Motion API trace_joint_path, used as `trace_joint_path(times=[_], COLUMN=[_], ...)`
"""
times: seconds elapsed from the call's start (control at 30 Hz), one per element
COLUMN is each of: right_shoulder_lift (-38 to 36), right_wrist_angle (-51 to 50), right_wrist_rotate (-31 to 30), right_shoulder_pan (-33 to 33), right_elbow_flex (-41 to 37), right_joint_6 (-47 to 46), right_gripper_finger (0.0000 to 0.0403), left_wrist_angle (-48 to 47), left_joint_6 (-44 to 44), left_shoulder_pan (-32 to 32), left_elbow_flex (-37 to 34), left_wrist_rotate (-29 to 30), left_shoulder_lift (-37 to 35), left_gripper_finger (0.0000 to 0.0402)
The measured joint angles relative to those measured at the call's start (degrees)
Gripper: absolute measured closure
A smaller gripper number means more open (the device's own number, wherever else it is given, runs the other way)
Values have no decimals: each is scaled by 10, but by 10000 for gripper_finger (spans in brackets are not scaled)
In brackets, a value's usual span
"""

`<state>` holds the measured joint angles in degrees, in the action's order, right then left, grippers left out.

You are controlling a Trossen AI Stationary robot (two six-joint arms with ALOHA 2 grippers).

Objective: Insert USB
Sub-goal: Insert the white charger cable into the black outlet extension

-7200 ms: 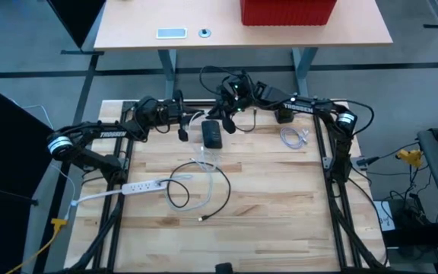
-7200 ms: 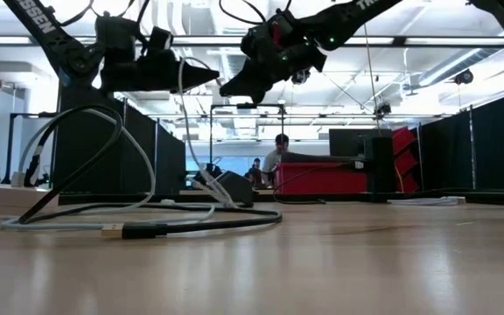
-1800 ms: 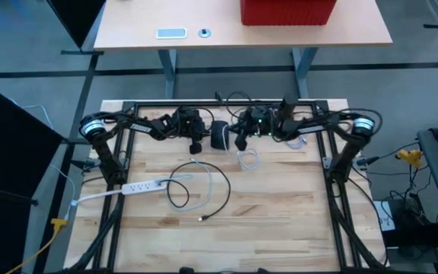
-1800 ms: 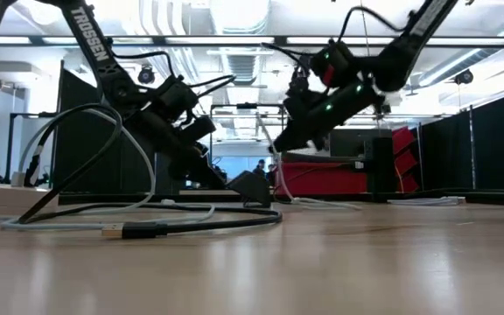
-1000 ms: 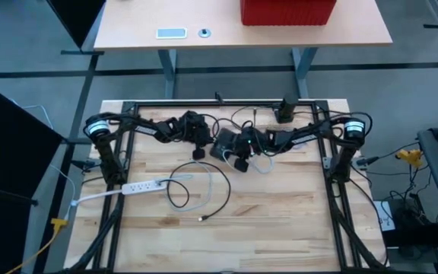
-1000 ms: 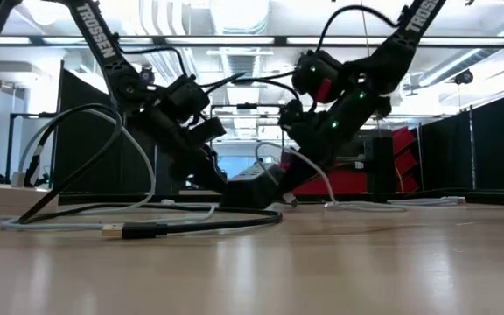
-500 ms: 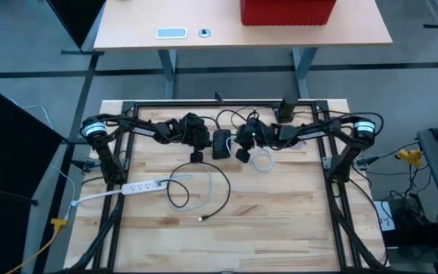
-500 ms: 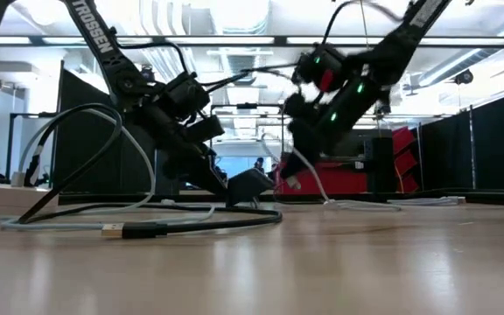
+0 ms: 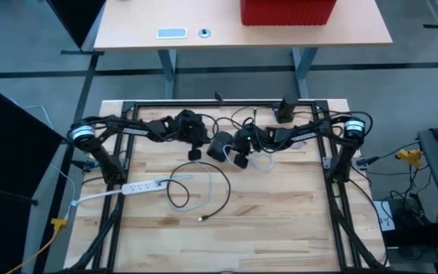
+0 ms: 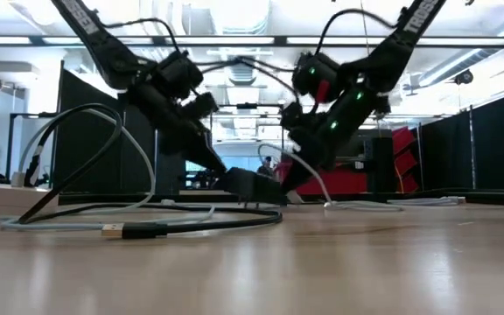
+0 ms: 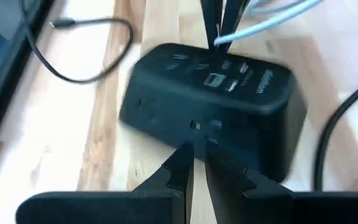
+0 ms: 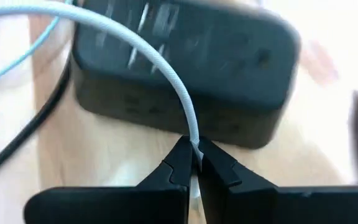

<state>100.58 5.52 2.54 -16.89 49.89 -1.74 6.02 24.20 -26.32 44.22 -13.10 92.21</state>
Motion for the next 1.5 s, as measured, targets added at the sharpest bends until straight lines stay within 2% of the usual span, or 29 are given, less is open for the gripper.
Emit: trace_joint_path(times=[0.2,0.33,0.47,0.53,0.7,0.93,1.13,1.5], right_shoulder_lift=[-77,-84,-51,-25,45,170,211,215], right_wrist_angle=[25,98,252,369,648,843,842,845], right_wrist_rotate=[-7,-6,16,36,39,40,35,22], right_shoulder_pan=[-1,5,12,12,12,21,32,36], right_elbow_flex=[1,-8,-55,-91,-172,-165,-142,-134], right_joint_6=[17,23,44,43,33,18,35,59], right_gripper_finger=[403,403,403,403,403,403,403,403], left_wrist_angle=[-66,-51,3,17,33,70,75,76], left_joint_6=[4,4,4,4,-8,-32,-49,-57], left_shoulder_pan=[-1,-1,-1,0,3,10,13,19], left_elbow_flex=[-1,-7,-7,-8,-7,-8,-9,-9], left_wrist_rotate=[3,6,6,6,5,1,1,1], left_shoulder_lift=[-12,30,74,88,97,92,93,93], left_gripper_finger=[374,374,374,374,374,374,374,374])
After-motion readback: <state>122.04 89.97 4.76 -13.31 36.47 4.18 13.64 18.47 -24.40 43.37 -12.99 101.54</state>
